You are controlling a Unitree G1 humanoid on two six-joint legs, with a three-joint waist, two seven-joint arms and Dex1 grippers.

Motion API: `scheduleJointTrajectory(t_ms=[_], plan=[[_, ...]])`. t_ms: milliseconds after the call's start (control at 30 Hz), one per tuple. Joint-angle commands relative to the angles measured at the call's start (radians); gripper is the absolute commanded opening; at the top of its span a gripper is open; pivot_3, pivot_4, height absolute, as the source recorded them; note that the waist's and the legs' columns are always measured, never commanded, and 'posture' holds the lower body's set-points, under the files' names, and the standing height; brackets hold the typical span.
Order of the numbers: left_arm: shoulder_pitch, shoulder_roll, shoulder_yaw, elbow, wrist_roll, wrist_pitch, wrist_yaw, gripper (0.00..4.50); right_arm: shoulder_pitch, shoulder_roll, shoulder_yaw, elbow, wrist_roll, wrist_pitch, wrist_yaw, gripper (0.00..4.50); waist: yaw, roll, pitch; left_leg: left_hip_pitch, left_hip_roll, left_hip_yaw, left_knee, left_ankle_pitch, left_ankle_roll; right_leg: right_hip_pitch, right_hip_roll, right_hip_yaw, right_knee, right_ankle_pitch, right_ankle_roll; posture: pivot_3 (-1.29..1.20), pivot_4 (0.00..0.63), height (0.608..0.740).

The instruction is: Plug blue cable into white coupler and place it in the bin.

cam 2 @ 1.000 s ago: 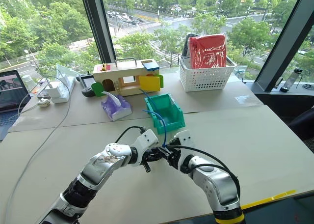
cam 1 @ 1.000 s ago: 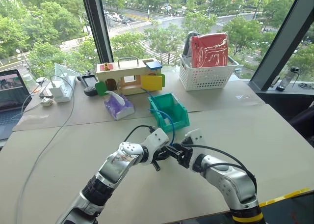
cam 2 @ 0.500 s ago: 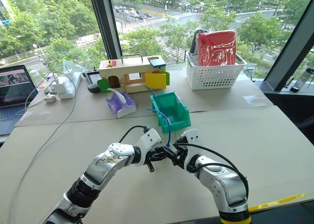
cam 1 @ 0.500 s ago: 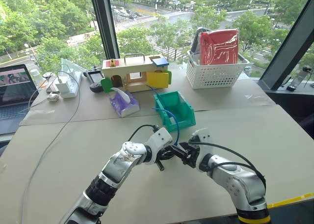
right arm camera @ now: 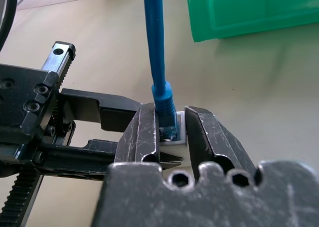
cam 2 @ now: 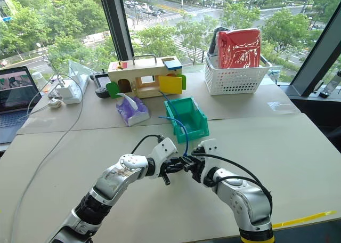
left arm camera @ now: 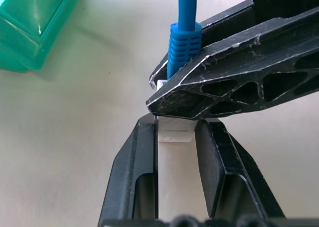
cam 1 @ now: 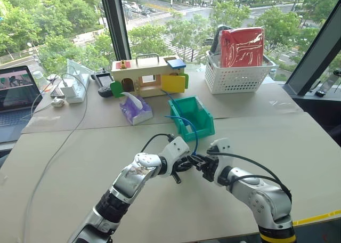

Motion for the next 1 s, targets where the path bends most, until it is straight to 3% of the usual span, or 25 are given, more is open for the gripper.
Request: scheduleJointTrajectory(t_ms=[33, 133, 167, 300, 433, 700, 867, 1000], plan=[[-0.030, -0.021, 0.017, -0.006, -0.009, -0.044, 0.008, 0.61, 0.028, -0.006, 0.014, 0.080, -0.005, 0.050, -0.001, 0.48, 0.000, 0.000, 0.001, 0.000, 0.000, 0.000, 0.000, 0.000, 0.000, 0.000, 0.000, 0.000, 0.000, 0.000, 0.000, 0.00, 0.150, 0.740], [-0.025, -0.025, 0.041, -0.015, -0.030, -0.041, 0.002, 0.61, 0.022, -0.003, -0.001, 0.087, 0.001, 0.048, 0.000, 0.47, -0.001, 0.000, 0.001, 0.000, 0.000, 0.000, 0.000, 0.000, 0.000, 0.000, 0.000, 0.000, 0.000, 0.000, 0.000, 0.00, 0.150, 0.740], [-0.021, -0.023, 0.051, -0.024, -0.045, -0.032, -0.008, 1.62, 0.020, -0.001, -0.006, 0.088, 0.003, 0.048, 0.001, 0.47, -0.002, -0.001, 0.002, 0.000, 0.000, 0.000, 0.000, 0.000, 0.000, 0.000, 0.000, 0.000, 0.000, 0.000, 0.000, 0.00, 0.150, 0.740], [-0.018, 0.005, 0.052, -0.041, -0.059, -0.024, -0.037, 2.96, 0.014, -0.002, -0.009, 0.093, 0.005, 0.047, 0.003, 0.16, -0.012, -0.001, 0.003, -0.003, 0.001, 0.000, 0.000, 0.001, -0.002, -0.001, 0.002, 0.000, 0.001, 0.001, -0.002, 0.00, 0.150, 0.740], [-0.018, 0.073, 0.056, -0.050, -0.062, -0.030, -0.090, 4.45, 0.005, -0.003, -0.022, 0.095, 0.012, 0.045, 0.004, 0.16, -0.021, 0.000, 0.004, -0.005, 0.002, 0.000, -0.001, 0.002, -0.004, -0.004, 0.002, 0.000, 0.001, 0.002, -0.003, 0.00, 0.150, 0.740], [0.014, 0.268, 0.152, -0.078, -0.112, -0.110, -0.220, 4.48, -0.028, -0.045, -0.130, 0.004, 0.101, 0.117, 0.007, 0.16, -0.019, 0.002, 0.008, -0.007, 0.001, 0.000, -0.001, 0.002, -0.003, -0.005, 0.002, 0.000, 0.001, 0.002, -0.004, 0.00, 0.150, 0.740], [0.022, 0.273, 0.252, -0.049, -0.181, -0.122, -0.229, 4.48, -0.086, -0.099, -0.275, -0.109, 0.319, 0.157, 0.089, 0.16, -0.005, 0.002, 0.009, -0.014, -0.001, 0.000, 0.000, 0.003, -0.004, -0.014, -0.001, 0.000, 0.001, 0.003, -0.004, 0.00, 0.150, 0.740], [0.007, 0.251, 0.292, -0.014, -0.194, -0.146, -0.206, 4.48, -0.215, -0.178, -0.403, -0.056, 0.413, 0.124, 0.118, 0.16, -0.013, 0.002, 0.011, -0.025, -0.002, 0.001, 0.003, 0.006, -0.009, -0.024, -0.001, 0.000, 0.004, 0.004, -0.006, 0.00, 0.150, 0.740]])
